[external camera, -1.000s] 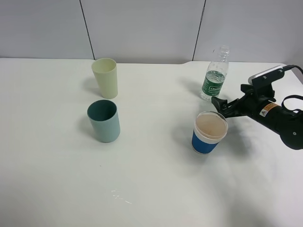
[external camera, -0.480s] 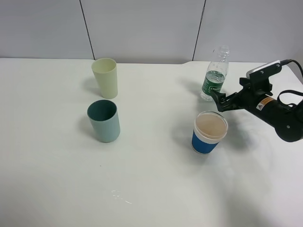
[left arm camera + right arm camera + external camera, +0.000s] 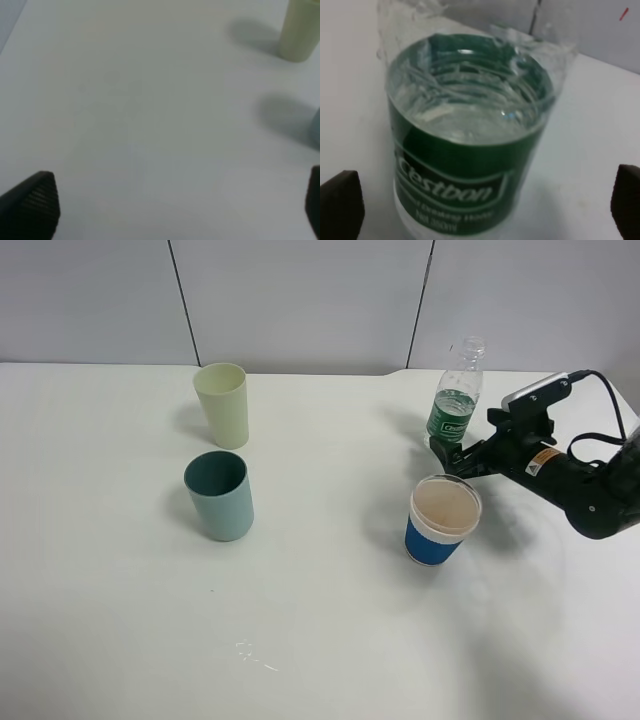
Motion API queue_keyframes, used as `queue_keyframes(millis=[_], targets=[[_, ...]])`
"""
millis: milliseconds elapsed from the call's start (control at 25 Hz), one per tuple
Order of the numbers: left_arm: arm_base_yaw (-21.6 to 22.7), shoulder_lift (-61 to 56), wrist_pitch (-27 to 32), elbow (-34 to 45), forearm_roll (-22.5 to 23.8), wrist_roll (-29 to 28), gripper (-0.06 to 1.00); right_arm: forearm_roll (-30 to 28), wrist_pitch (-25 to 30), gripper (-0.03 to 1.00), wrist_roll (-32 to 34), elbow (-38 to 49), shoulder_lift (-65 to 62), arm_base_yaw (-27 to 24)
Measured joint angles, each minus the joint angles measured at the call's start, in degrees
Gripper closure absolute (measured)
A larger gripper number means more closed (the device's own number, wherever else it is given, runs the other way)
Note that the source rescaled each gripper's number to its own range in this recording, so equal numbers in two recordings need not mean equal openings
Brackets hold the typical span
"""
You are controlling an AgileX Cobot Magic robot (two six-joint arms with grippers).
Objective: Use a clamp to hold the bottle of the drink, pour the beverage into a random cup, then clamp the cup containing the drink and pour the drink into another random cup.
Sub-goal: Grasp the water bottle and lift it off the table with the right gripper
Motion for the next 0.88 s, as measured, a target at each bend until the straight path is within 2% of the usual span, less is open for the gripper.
queue_keyframes(millis=[320,880], targets=[[0.0,0.0,0.0,0.0,0.0,0.0,-0.06,0.0,0.0,-0.03,0.0,-3.8,0.2,1.7],[0.0,0.0,0.0,0.0,0.0,0.0,-0.06,0.1,0.0,-0.03,0.3,-5.3,3.9,2.7]])
